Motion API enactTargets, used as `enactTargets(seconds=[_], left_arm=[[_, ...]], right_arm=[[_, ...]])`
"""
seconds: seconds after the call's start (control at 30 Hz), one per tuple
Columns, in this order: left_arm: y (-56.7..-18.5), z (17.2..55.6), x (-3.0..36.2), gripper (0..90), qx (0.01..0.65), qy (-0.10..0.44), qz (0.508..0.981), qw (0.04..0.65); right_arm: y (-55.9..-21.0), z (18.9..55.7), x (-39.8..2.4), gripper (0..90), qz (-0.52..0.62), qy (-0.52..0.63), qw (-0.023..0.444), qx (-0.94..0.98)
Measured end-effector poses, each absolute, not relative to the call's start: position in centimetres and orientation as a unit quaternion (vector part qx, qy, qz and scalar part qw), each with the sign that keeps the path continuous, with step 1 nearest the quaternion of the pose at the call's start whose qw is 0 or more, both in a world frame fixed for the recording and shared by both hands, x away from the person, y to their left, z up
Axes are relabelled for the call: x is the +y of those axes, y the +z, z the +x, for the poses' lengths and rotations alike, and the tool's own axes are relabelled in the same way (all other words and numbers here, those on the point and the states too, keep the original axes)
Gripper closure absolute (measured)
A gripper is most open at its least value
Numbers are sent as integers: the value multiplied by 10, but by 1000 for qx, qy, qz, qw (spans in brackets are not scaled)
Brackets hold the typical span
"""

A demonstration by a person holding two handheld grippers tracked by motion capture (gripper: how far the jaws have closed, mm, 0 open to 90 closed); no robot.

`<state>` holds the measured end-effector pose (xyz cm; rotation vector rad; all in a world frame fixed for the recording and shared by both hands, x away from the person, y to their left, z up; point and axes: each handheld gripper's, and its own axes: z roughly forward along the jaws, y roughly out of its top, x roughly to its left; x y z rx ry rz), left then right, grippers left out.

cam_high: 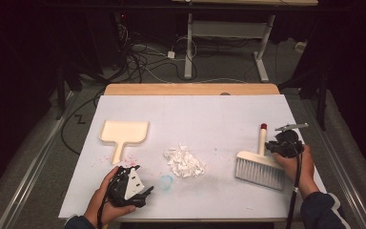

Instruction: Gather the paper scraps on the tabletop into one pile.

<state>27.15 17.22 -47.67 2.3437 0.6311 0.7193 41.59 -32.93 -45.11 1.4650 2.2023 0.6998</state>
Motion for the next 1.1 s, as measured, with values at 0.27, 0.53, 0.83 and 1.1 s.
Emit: enactTargets(seconds=[0.27, 0.53, 0.83, 1.1], left_arm=[[-476, 271, 173, 186, 239, 272, 882, 302], [-475, 270, 174, 186, 239, 275, 880, 304], [-474, 271, 175, 184, 245, 277, 876, 309], [-474, 272, 175, 181, 251, 285, 871, 313]], right_arm=[[-454, 418, -322, 761, 517, 242, 207, 795], [-444, 411, -325, 692, 507, 264, 229, 788], [-409, 359, -313, 453, 367, 398, 315, 780], [-409, 319, -302, 279, 318, 445, 344, 763]])
